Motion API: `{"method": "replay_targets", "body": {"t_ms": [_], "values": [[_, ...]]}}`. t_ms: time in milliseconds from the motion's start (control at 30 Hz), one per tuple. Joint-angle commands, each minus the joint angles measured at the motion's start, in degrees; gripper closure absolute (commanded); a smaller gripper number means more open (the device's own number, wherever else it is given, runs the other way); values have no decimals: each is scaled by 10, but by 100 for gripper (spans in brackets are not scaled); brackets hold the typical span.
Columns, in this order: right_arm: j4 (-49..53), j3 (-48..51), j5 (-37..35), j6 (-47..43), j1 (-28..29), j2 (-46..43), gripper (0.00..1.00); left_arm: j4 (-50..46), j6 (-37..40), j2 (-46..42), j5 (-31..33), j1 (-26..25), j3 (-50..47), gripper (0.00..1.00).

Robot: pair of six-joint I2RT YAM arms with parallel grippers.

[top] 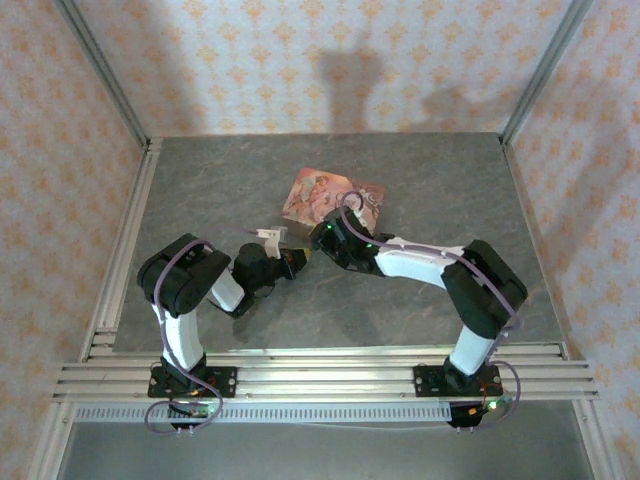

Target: Unlock the padlock with the key

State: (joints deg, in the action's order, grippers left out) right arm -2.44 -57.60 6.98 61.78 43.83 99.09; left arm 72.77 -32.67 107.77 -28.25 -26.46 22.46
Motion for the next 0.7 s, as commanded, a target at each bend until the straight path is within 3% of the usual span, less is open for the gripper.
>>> {"method": "replay_targets", "body": {"t_ms": [0, 500, 667], "values": [[7, -21, -27, 7, 3, 20, 48, 25, 17, -5, -7, 3, 11, 100], [14, -39, -36, 12, 13, 63, 52, 25, 12, -7, -15, 3, 9, 100], [16, -43, -42, 12, 13, 70, 63, 25, 12, -11, -19, 3, 8, 100]]}}
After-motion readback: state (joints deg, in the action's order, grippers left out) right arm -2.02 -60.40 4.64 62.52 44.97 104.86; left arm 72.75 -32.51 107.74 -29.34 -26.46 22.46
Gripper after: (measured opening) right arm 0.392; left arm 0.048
